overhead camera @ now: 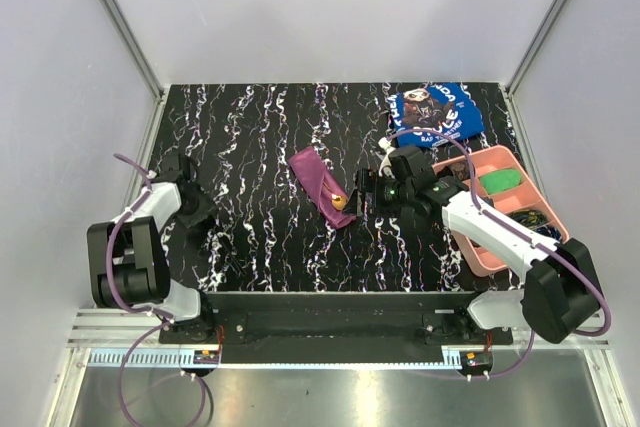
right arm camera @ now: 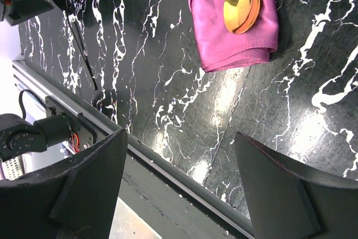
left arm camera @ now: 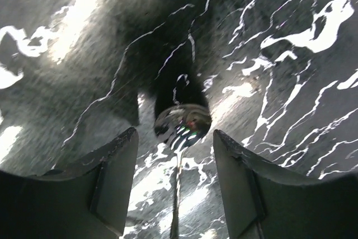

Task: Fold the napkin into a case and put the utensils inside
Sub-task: Pick up the spoon from the corner of the board, then pass from the left arm to the right

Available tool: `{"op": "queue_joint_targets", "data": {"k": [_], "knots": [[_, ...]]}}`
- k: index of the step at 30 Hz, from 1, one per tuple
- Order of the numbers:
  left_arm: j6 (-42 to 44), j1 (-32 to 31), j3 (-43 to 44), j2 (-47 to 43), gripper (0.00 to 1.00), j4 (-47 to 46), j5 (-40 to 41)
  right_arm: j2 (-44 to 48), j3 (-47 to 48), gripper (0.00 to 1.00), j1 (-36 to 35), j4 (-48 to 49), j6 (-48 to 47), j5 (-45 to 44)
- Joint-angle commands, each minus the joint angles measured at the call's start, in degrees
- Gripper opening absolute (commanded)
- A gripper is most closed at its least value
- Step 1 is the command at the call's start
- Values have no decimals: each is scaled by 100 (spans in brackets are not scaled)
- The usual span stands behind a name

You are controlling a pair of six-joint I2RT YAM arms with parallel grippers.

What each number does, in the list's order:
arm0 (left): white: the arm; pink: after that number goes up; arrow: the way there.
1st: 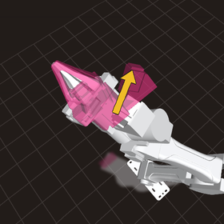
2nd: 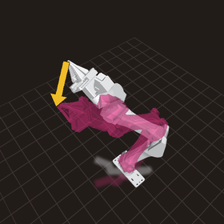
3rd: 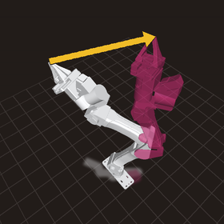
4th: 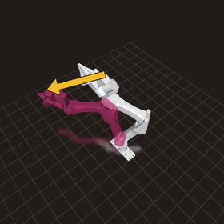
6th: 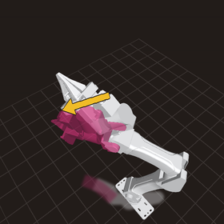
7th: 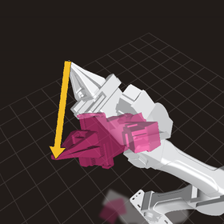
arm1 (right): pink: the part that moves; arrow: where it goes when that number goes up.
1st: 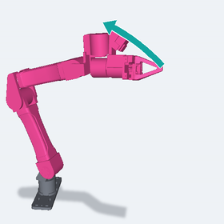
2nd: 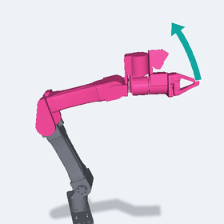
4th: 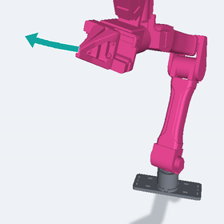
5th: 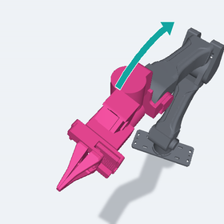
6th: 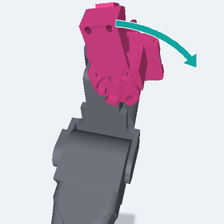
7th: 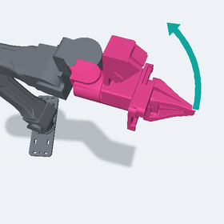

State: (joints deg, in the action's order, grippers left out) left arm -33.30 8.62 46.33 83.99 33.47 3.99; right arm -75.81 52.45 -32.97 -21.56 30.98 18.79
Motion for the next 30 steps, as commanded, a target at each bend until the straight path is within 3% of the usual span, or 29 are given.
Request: {"op": "queue_joint_targets", "data": {"k": [1,4,5,11,15,20,23,27,30], "knots": [[-19,78,-71,170,57,-798,-311,110,-24,86,10,258,-93,143],[25,87,-185,390,51,-991,-310,110,11,86,10,266,-92,125],[25,87,-238,373,38,-1053,-363,93,20,86,19,275,-92,117],[314,26,-195,-170,0,-1247,-522,-205,169,86,10,311,-171,169],[675,-246,104,-637,0,-1151,-811,-451,476,86,10,215,-565,353],[1159,-1045,709,-980,0,-914,-1671,-891,1057,88,10,379,-875,1363],[905,-1529,790,-1068,0,-913,-2060,-1233,1101,91,-51,1362,-665,2040],[466,-2205,633,-1104,0,-1167,-2218,-1901,1153,91,-157,3205,310,2540],[52,-2426,562,-1077,0,-1352,-2359,-2385,1242,88,-594,3771,637,2395]]}}
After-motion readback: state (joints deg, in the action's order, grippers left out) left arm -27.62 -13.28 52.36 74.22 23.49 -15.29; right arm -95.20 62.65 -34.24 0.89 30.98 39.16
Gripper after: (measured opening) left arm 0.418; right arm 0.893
